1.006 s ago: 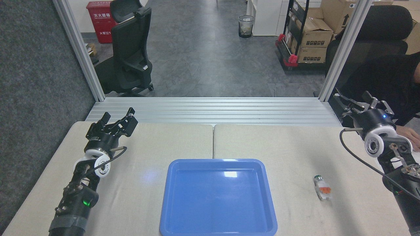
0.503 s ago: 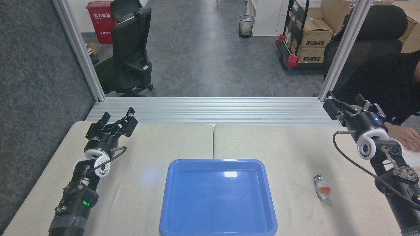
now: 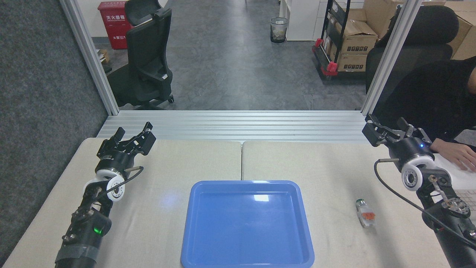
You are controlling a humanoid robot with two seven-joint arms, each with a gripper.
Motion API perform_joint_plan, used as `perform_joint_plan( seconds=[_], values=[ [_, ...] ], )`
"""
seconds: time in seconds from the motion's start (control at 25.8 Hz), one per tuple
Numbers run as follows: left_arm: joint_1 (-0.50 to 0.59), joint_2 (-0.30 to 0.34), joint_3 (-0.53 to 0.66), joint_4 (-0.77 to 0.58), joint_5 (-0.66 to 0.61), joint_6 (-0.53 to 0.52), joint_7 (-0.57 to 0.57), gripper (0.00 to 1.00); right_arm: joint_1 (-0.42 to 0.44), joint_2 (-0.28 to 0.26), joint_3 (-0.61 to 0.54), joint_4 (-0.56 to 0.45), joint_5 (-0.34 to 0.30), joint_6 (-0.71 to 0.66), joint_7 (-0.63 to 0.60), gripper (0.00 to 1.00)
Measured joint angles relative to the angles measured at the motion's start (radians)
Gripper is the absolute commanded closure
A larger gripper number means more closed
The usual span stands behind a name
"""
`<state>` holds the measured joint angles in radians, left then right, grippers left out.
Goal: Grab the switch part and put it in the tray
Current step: 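Lower the right gripper toward the small switch part beside the tray, then close the right gripper on the switch part and lift it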
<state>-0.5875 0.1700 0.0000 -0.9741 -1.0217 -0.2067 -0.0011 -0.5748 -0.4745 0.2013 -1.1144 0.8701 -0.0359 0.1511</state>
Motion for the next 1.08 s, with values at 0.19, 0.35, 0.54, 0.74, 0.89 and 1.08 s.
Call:
perform_joint_plan(
  seconds=[0.19, 0.35, 0.54, 0.74, 0.89, 1.08],
  values=[
    [0.000, 0.000, 0.000, 0.000, 0.000, 0.000, 0.001, 0.00, 0.008, 0.003, -0.001, 0.000, 0.000, 0.002, 0.000, 0.01],
    [0.000, 0.000, 0.000, 0.000, 0.000, 0.000, 0.001, 0.00, 0.011, 0.004, -0.002, -0.001, 0.000, 0.003, 0.000, 0.01],
    [0.000, 0.000, 0.000, 0.000, 0.000, 0.000, 0.001, 0.00, 0.011, 0.005, -0.003, -0.002, 0.000, 0.000, 0.000, 0.01],
    [0.000, 0.000, 0.000, 0.000, 0.000, 0.000, 0.001, 0.00, 0.014, 0.005, -0.004, -0.004, -0.003, -0.001, 0.000, 0.01],
    [0.000, 0.000, 0.000, 0.000, 0.000, 0.000, 0.000, 0.00, 0.032, 0.001, -0.008, -0.009, -0.004, 0.002, 0.002, 0.01],
    [0.000, 0.000, 0.000, 0.000, 0.000, 0.000, 0.000, 0.00, 0.108, -0.014, -0.025, -0.033, -0.005, 0.003, 0.005, 0.01]
  ],
)
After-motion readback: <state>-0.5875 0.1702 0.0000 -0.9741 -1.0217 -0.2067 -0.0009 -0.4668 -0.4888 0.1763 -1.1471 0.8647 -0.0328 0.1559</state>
